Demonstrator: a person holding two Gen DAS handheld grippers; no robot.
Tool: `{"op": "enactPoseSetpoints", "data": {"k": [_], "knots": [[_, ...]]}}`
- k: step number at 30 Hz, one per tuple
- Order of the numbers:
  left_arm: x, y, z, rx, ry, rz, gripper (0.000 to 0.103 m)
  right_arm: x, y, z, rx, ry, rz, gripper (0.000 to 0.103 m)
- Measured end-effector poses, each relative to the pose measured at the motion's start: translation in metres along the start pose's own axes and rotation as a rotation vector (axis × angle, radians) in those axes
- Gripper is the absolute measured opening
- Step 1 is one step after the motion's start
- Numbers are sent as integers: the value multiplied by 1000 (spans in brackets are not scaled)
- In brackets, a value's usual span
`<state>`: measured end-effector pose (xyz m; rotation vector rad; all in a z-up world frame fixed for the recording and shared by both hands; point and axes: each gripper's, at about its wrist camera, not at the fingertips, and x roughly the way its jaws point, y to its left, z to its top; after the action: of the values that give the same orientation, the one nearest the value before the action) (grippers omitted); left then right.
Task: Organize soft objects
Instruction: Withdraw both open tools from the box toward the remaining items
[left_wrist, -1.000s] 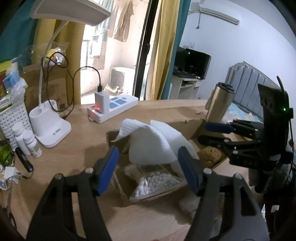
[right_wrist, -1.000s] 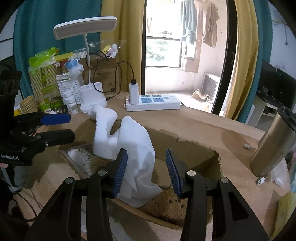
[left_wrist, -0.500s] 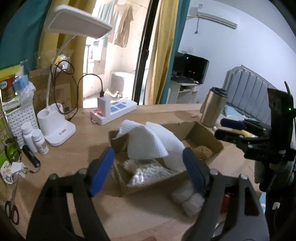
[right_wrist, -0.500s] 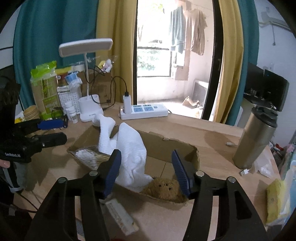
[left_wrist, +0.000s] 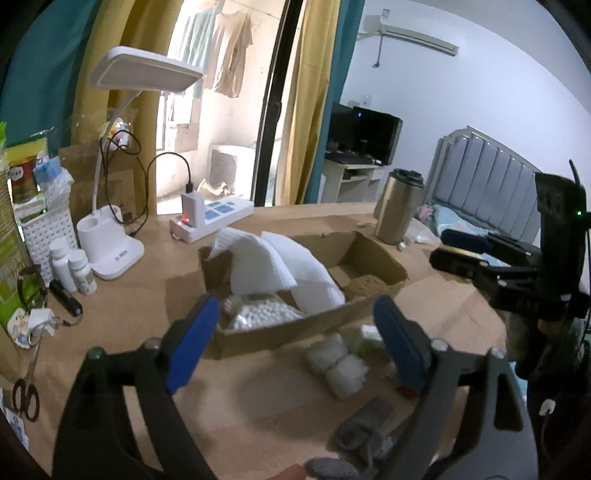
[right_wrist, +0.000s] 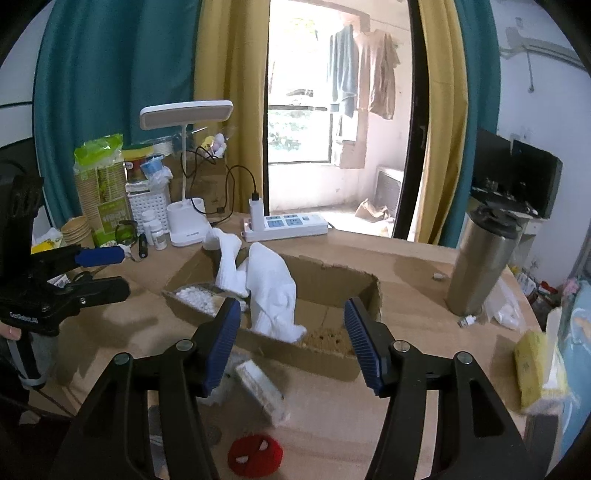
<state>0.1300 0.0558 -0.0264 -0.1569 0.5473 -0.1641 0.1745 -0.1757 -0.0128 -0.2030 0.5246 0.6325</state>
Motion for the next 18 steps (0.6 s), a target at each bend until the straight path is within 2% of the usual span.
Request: {"op": "enactPoseSetpoints", "data": {"k": [10,18], "knots": [[-10,-14,-27,-30,44,-35,90,-13,0,-30,63,45,-9,62],[-8,-18,-41,-60,84,-57,90,-22,3,-41,59,63,-29,63]]}}
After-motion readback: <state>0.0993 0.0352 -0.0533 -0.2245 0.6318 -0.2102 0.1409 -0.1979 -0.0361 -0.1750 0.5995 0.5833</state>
